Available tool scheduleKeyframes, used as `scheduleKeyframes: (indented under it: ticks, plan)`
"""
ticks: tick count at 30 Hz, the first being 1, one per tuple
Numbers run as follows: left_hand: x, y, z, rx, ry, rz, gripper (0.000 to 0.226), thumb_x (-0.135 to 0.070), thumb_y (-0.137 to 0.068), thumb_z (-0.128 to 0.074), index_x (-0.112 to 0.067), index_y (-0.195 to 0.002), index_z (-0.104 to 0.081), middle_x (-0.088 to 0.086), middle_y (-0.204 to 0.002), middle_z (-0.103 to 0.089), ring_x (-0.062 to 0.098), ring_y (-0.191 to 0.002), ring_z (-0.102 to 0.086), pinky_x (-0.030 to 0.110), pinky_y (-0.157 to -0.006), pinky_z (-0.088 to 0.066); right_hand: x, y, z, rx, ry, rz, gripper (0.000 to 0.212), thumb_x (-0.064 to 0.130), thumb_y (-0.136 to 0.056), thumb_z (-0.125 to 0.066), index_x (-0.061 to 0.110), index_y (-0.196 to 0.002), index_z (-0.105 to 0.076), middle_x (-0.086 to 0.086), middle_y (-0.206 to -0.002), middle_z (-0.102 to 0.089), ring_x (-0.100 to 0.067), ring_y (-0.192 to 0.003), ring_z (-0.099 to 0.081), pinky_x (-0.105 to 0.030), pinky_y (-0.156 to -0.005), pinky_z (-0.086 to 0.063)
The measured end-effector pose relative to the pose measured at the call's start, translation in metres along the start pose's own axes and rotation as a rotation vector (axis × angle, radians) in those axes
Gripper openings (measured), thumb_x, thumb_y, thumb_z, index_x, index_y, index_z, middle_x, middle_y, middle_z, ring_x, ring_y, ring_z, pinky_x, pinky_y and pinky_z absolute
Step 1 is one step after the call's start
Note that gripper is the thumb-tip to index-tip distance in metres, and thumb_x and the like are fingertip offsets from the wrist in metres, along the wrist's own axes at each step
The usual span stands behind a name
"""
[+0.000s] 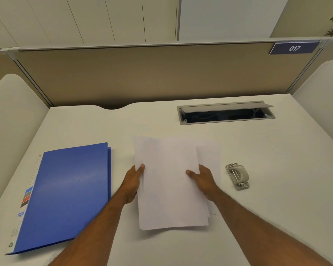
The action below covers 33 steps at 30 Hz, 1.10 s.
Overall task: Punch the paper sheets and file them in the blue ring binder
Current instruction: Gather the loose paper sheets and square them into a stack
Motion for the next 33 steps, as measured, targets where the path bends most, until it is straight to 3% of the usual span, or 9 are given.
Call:
scheduleKeyframes:
  ticks: [6, 10, 14, 17, 20, 22, 25, 30, 33]
  plan:
    - [-0.001, -0.003, -0.006, 0.009, 0.02, -0.041, 0.038, -0.033, -0.094, -0.054, -0.021, -0.13, -0.05, 0.004, -0.12, -0.063, 0.024, -0.104, -0.062, 0.04, -0.087, -0.052, 0.009, -0.005, -0.019, -0.001, 0.157, 0.054, 0.03, 0.021, -0.089, -0.066, 0.008, -0.116, -0.062, -0.007, -0.111, -0.067, -0.024, -0.101, -0.064, -0.036, -0.089, -0.052]
    - [0.001, -0.006, -0.007, -0.02, -0.05, -0.069, 0.043, -0.028, -0.093, -0.058, -0.018, -0.134, -0.048, 0.002, -0.124, -0.059, 0.021, -0.108, -0.058, 0.038, -0.097, -0.047, 0.003, -0.008, -0.02, -0.037, 0.241, 0.053, 0.033, 0.024, -0.089, -0.065, 0.006, -0.117, -0.061, -0.01, -0.117, -0.066, -0.027, -0.106, -0.063, -0.043, -0.096, -0.05]
    - [0.008, -0.012, -0.005, -0.044, -0.16, -0.07, 0.045, -0.012, -0.094, -0.056, -0.014, -0.137, -0.044, 0.009, -0.128, -0.057, 0.025, -0.107, -0.057, 0.04, -0.094, -0.048, 0.004, -0.007, -0.024, -0.052, 0.248, 0.025, 0.035, 0.03, -0.089, -0.065, 0.007, -0.116, -0.058, -0.006, -0.113, -0.064, -0.022, -0.103, -0.06, -0.034, -0.09, -0.049]
    - [0.009, -0.016, 0.002, -0.068, -0.176, -0.073, 0.046, -0.012, -0.095, -0.054, -0.014, -0.138, -0.042, 0.009, -0.128, -0.056, 0.026, -0.108, -0.056, 0.042, -0.095, -0.047, 0.005, -0.006, 0.005, -0.352, 0.433, 0.006, 0.046, 0.044, -0.085, -0.065, 0.011, -0.116, -0.058, -0.01, -0.113, -0.06, -0.026, -0.105, -0.058, -0.038, -0.091, -0.047]
    - [0.008, -0.018, 0.014, -0.104, -0.163, -0.072, 0.046, -0.011, -0.095, -0.054, -0.014, -0.139, -0.042, 0.008, -0.126, -0.055, 0.026, -0.107, -0.055, 0.041, -0.093, -0.046, -0.006, 0.001, 0.04, -0.556, 0.606, -0.241, 0.065, 0.052, -0.078, -0.068, 0.009, -0.124, -0.053, -0.016, -0.128, -0.05, -0.034, -0.122, -0.047, -0.045, -0.1, -0.039]
    - [0.009, -0.02, 0.022, -0.126, -0.15, -0.064, 0.046, -0.011, -0.094, -0.055, -0.013, -0.138, -0.042, 0.008, -0.125, -0.056, 0.026, -0.106, -0.055, 0.042, -0.093, -0.047, -0.012, 0.008, 0.054, -0.603, 0.645, -0.363, 0.087, 0.058, -0.069, -0.074, 0.002, -0.128, -0.044, -0.019, -0.134, -0.044, -0.035, -0.126, -0.043, -0.045, -0.1, -0.039]
    - [0.012, -0.024, 0.032, -0.149, -0.146, -0.048, 0.046, -0.012, -0.094, -0.056, -0.014, -0.137, -0.043, 0.01, -0.128, -0.056, 0.03, -0.11, -0.056, 0.048, -0.096, -0.047, -0.013, 0.009, 0.055, -0.612, 0.721, -0.385, 0.105, 0.063, -0.057, -0.08, -0.001, -0.128, -0.036, -0.02, -0.135, -0.04, -0.034, -0.126, -0.042, -0.043, -0.096, -0.042]
    - [0.015, -0.026, 0.043, -0.168, -0.143, -0.029, 0.047, -0.013, -0.093, -0.057, -0.014, -0.137, -0.043, 0.011, -0.131, -0.056, 0.032, -0.114, -0.055, 0.051, -0.099, -0.046, -0.012, 0.01, 0.056, -0.642, 0.737, -0.412, 0.106, 0.062, -0.052, -0.083, 0.001, -0.127, -0.039, -0.019, -0.134, -0.041, -0.034, -0.124, -0.042, -0.043, -0.096, -0.042]
    - [0.014, -0.026, 0.044, -0.161, -0.149, -0.027, 0.047, -0.013, -0.093, -0.057, -0.013, -0.138, -0.043, 0.011, -0.132, -0.055, 0.031, -0.114, -0.055, 0.048, -0.099, -0.046, -0.009, 0.012, 0.058, -0.659, 0.769, -0.323, 0.095, 0.062, -0.052, -0.082, 0.009, -0.125, -0.049, -0.015, -0.13, -0.046, -0.033, -0.124, -0.042, -0.043, -0.098, -0.037]
Point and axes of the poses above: each hand's wrist, its own y-axis away from the middle knuckle, its own z-axis out of the back of the hand, x = y × z, the point moved 7 cm from there along -y, towards the middle knuckle
